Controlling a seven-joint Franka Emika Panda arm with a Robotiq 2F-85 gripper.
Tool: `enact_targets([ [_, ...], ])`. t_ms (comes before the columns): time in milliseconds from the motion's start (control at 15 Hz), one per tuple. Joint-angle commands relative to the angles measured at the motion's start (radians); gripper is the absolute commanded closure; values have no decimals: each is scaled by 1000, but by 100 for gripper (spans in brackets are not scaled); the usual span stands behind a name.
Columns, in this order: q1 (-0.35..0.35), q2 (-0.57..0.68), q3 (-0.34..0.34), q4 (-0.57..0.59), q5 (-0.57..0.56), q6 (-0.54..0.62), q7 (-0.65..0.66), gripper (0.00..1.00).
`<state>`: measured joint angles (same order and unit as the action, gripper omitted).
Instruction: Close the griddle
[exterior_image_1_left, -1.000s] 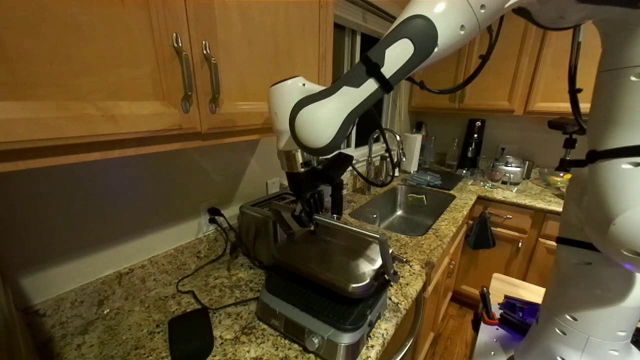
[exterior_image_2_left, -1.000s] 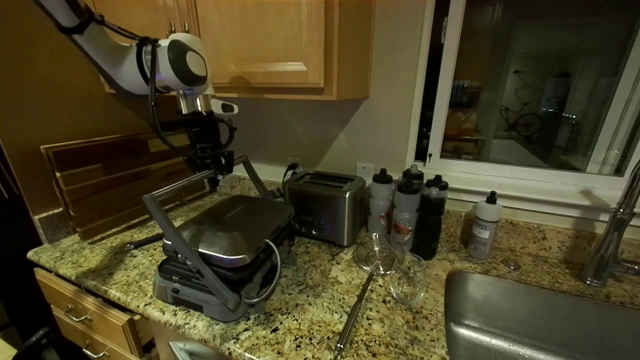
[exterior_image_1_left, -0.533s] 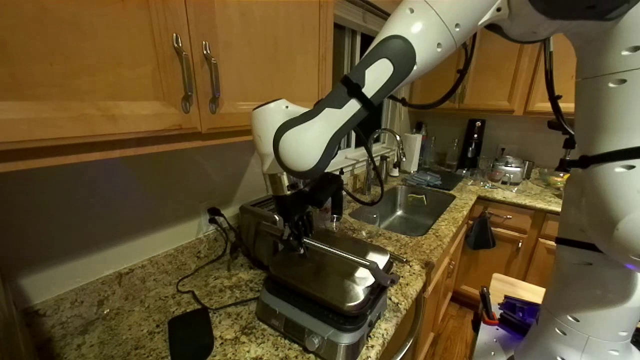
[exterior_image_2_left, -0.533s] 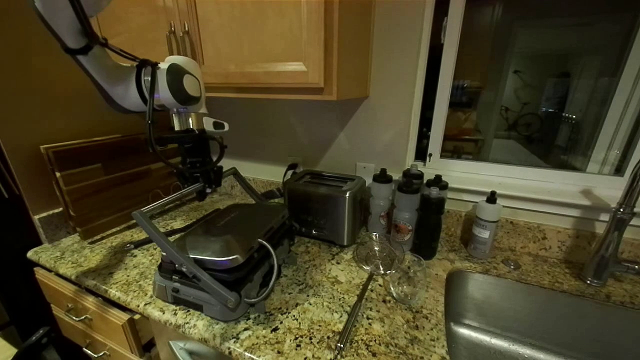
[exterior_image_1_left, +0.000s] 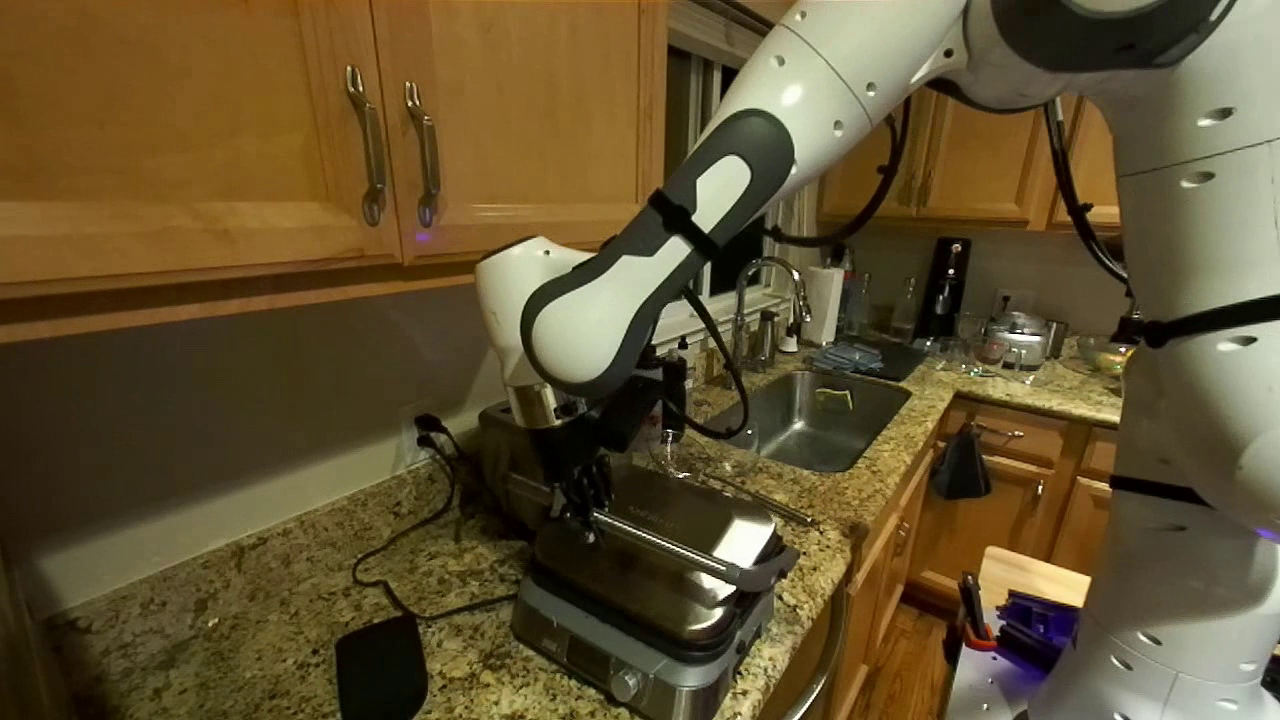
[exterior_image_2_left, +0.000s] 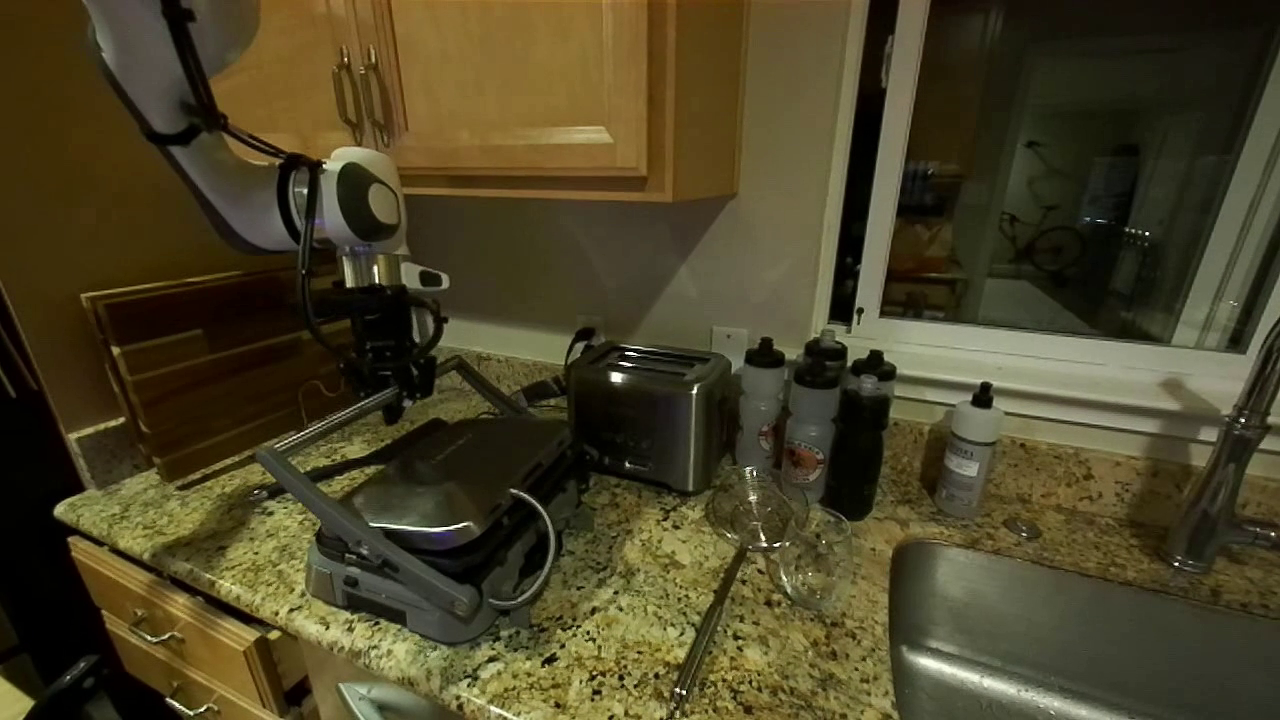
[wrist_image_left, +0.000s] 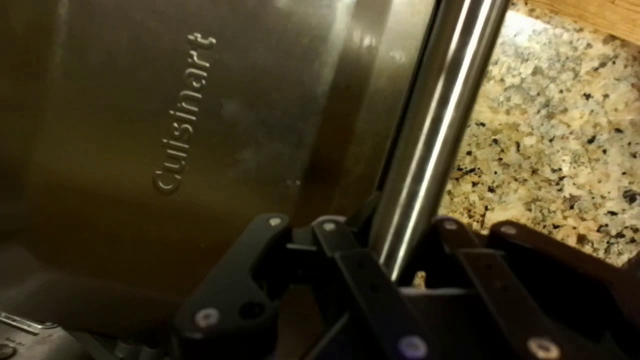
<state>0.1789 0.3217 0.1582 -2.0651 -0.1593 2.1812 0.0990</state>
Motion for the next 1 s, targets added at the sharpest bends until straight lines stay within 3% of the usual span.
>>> enact_targets([
  [0, 36, 39, 12, 75, 3, -16, -20, 97],
  [333, 52, 68, 10, 107, -18, -35, -34, 97],
  [400, 55, 61, 8, 108, -24, -56, -30, 93],
  [467, 58, 54, 6, 108, -29, -76, -22, 68],
  [600, 66, 36, 4, 106, -48, -109, -12, 63],
  [933, 74, 10, 1, 120, -72, -144, 11, 30],
])
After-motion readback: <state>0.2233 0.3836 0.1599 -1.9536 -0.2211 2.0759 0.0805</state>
